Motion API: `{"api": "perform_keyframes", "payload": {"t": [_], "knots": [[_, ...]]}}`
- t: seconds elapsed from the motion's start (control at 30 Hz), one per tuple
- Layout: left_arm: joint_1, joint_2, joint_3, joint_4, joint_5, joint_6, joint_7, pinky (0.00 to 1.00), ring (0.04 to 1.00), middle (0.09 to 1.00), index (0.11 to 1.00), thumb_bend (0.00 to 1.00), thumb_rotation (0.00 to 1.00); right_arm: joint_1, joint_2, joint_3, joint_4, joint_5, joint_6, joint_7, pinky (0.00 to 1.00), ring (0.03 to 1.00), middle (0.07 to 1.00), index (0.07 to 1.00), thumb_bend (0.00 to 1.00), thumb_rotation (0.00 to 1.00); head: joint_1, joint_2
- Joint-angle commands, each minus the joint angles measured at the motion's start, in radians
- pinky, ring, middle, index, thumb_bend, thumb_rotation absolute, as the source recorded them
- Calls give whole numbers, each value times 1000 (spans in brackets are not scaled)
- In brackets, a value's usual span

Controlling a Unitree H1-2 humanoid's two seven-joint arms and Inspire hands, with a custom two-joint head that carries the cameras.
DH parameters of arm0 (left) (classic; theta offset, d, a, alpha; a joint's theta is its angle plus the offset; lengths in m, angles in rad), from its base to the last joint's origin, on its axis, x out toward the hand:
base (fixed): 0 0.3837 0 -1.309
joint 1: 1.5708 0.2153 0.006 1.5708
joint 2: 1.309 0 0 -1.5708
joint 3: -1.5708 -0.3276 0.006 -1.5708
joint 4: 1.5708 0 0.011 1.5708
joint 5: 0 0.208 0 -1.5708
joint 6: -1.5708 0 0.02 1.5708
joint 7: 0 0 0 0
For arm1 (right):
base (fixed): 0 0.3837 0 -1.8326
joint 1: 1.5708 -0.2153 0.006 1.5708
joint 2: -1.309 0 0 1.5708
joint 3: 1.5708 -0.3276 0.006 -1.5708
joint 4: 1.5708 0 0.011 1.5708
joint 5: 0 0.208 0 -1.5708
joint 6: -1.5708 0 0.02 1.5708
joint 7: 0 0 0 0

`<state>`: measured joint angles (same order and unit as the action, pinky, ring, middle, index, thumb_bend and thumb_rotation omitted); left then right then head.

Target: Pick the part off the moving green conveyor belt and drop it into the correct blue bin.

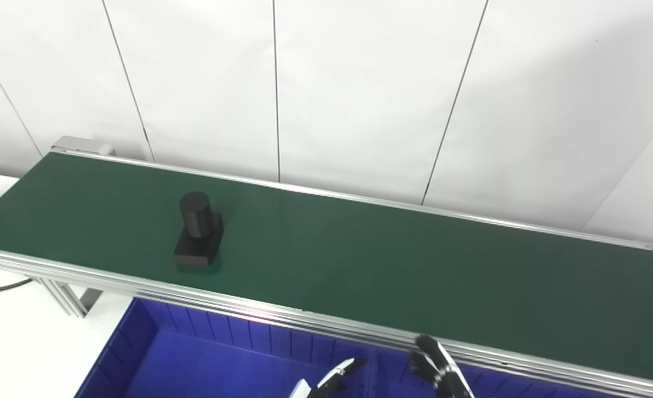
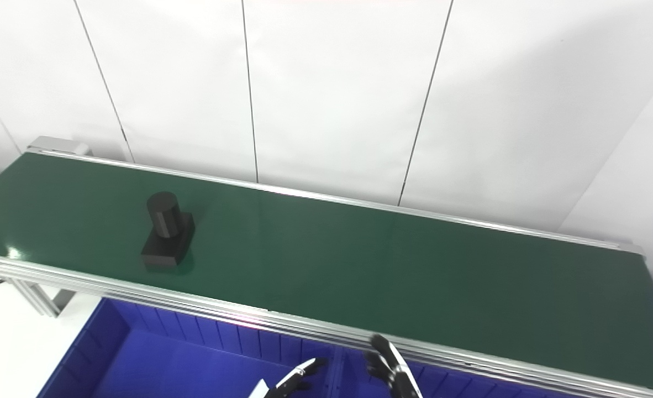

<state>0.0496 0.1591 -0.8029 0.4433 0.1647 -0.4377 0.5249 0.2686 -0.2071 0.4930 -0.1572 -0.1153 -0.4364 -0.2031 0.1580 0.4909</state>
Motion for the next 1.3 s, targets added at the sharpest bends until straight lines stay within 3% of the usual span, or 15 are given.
{"api": "perform_keyframes", "payload": {"t": [0.0, 0.27, 0.53, 0.73, 1.27], "knots": [[-22, -5, -1, -5, -3, -32, 11, 831, 904, 929, 897, 843, 926, -32, 22, -9, -71, -10, -33, 17, 699, 784, 847, 882, 881, 864, 0, -2], [-30, -14, -9, 11, 7, -32, 31, 819, 893, 919, 887, 842, 913, -179, 62, -84, -56, -1, -33, 54, 733, 806, 883, 906, 858, 877, 5, -10], [-38, -20, -16, 17, 5, -32, 44, 817, 891, 915, 885, 850, 917, -337, 61, -184, 76, 25, -33, 92, 787, 824, 880, 922, 849, 890, 16, -15], [-42, -25, -19, 26, -1, -32, 43, 818, 891, 914, 883, 849, 904, -445, 59, -245, 188, 52, -32, 150, 806, 836, 863, 911, 854, 835, 13, -19], [-53, -29, -44, 34, -2, -32, 58, 836, 889, 917, 880, 825, 881, -707, 104, -315, 524, 47, -33, 189, 742, 821, 892, 931, 817, 740, 26, -25]]}}
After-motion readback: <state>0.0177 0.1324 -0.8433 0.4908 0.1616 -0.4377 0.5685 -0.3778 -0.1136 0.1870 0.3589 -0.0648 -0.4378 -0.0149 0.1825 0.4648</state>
